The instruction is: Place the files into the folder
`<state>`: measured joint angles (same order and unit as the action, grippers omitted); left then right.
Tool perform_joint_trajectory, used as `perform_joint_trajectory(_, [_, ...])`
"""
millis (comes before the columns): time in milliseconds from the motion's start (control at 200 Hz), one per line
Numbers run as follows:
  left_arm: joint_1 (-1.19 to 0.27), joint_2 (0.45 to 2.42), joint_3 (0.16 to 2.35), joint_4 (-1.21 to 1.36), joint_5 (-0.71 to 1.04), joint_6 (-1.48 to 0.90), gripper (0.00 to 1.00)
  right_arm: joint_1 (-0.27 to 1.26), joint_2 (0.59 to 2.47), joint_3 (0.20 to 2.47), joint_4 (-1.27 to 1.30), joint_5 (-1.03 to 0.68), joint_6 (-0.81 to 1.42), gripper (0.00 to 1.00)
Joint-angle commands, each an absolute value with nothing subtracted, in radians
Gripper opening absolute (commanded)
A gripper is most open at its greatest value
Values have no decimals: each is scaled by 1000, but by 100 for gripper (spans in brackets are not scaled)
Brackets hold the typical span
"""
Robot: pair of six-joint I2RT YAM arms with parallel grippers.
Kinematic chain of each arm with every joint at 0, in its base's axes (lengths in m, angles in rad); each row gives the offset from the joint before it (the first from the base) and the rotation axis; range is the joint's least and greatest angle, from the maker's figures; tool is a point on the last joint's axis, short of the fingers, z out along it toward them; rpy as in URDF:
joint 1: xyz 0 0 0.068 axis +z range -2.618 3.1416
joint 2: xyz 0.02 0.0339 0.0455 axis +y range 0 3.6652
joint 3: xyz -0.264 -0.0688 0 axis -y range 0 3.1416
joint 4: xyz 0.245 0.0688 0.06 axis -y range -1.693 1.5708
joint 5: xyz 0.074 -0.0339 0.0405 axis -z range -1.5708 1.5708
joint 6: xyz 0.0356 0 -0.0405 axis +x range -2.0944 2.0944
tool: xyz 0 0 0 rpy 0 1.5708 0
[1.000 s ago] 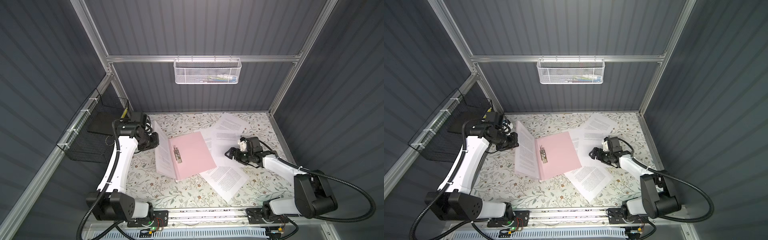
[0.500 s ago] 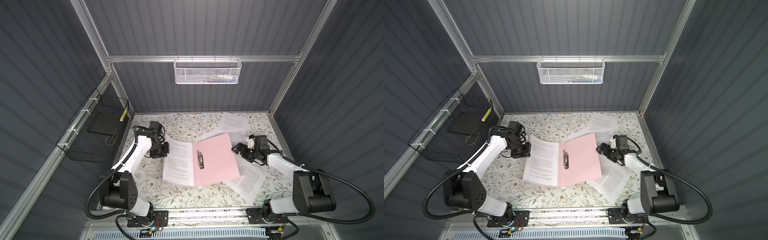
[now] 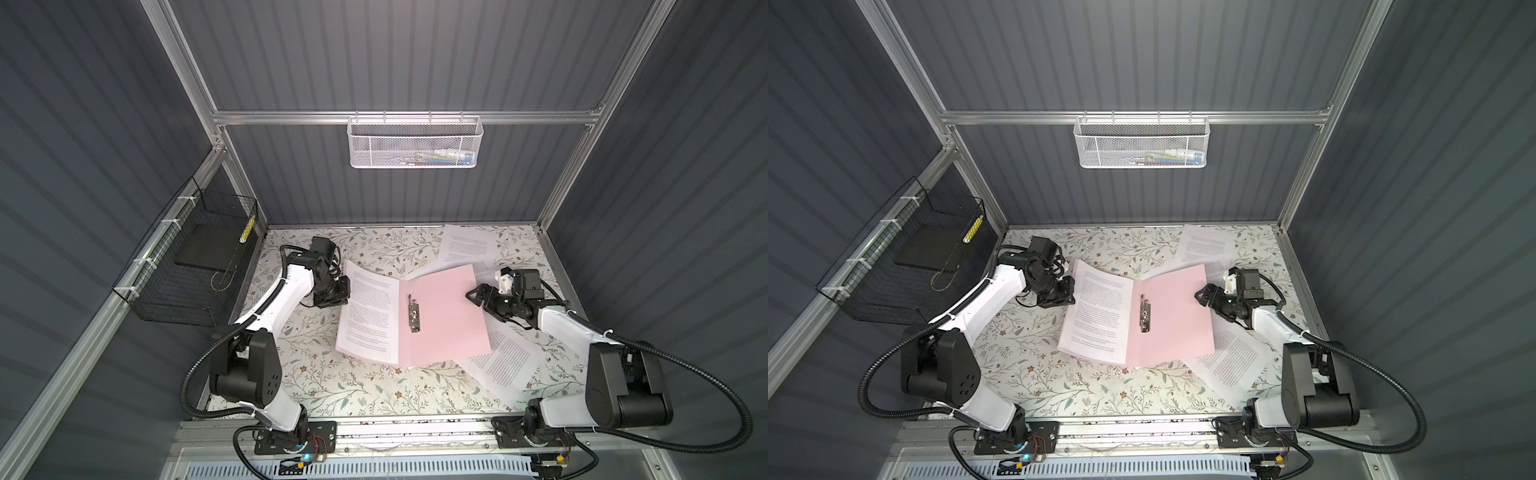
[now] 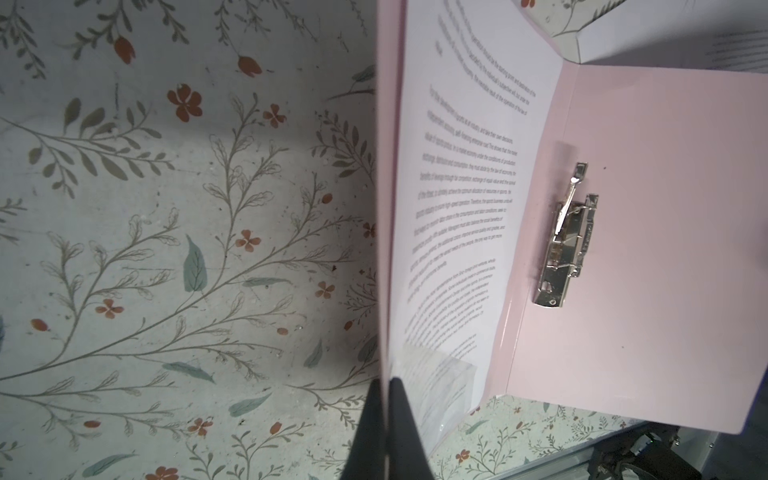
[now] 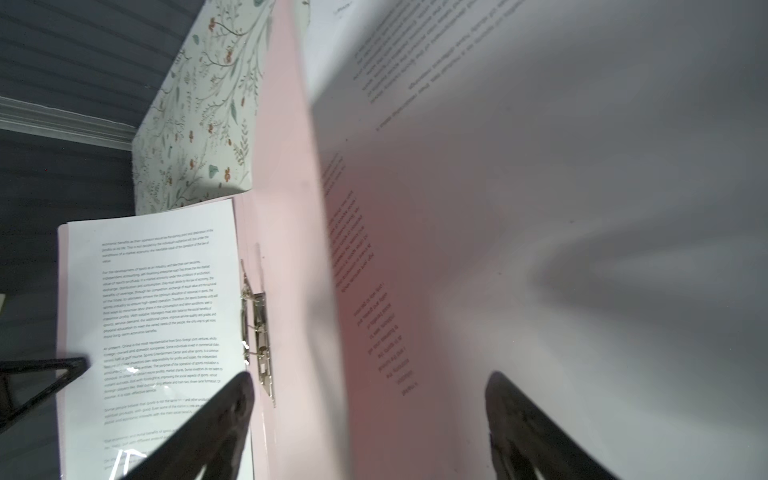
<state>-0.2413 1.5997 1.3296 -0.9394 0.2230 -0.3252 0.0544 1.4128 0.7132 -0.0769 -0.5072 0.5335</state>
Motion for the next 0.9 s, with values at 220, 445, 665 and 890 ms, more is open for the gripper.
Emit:
perform_joint_trajectory(220, [-204, 1597, 1468, -947, 377, -347, 0, 78, 1417, 692, 15, -662, 544, 12])
perform_joint_trajectory(445, [-117, 1546, 1616, -1059, 389, -323, 0, 155, 1367, 716, 36, -683, 594, 0])
perform_joint_trajectory(665, [5, 1468, 1557, -1104, 337, -280, 0, 285, 1457, 775, 142, -650, 678, 0])
perform_joint_trajectory(890, [40, 1409, 1594, -1126, 288, -292, 0, 378, 1592, 891, 199, -666, 722, 0])
